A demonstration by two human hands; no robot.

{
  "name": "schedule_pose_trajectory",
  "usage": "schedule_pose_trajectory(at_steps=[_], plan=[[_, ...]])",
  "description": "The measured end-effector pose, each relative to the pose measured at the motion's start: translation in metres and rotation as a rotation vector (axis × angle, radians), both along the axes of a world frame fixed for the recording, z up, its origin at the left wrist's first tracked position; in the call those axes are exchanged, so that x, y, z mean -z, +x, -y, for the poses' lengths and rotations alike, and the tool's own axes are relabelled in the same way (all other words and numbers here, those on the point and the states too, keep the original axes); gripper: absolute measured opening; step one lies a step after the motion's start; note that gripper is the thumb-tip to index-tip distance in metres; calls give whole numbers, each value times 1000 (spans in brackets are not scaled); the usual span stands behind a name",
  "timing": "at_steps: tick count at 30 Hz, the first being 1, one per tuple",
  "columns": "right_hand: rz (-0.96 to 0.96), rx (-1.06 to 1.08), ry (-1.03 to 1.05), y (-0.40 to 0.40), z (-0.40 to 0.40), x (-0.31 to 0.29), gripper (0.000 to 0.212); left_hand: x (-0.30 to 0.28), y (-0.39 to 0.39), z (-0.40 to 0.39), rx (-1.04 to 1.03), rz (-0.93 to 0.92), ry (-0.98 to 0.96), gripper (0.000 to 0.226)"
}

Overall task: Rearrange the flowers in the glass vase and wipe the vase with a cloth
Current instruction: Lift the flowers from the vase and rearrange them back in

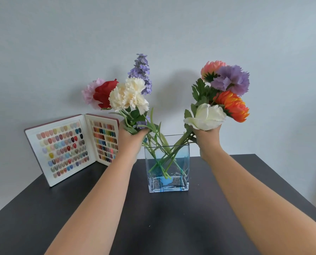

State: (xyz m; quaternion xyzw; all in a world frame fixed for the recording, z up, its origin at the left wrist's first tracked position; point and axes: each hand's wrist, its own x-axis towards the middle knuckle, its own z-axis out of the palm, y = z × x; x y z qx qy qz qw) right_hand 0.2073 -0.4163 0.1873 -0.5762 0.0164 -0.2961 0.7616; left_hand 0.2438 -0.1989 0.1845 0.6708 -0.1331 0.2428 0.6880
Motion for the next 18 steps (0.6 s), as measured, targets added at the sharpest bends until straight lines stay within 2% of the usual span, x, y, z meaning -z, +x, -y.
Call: schedule_pose_trajectory(at_steps=[2,5,8,10,13,15,18], plan=[[-20,-65,-82,0,5,-12,76,-12,8,-7,15,2,124,45],[-23,-108,-264,1,11,-33,50,-33,15,-14,70,44,293,39],[22,-94,-406,4,11,-51,37,-48,23,-12,110,46,367,31],[36,-82,-471,8,12,-58,45,-59,29,-11,146,46,419,30],[13,-73,-535,15,11,-69,78,-74,38,-11,162,0,453,31],[12,-70,-574,19,10,-72,82,-79,42,-9,170,-67,446,26],[-12,-90,-606,24,7,-67,76,-72,44,-6,209,-192,522,21]])
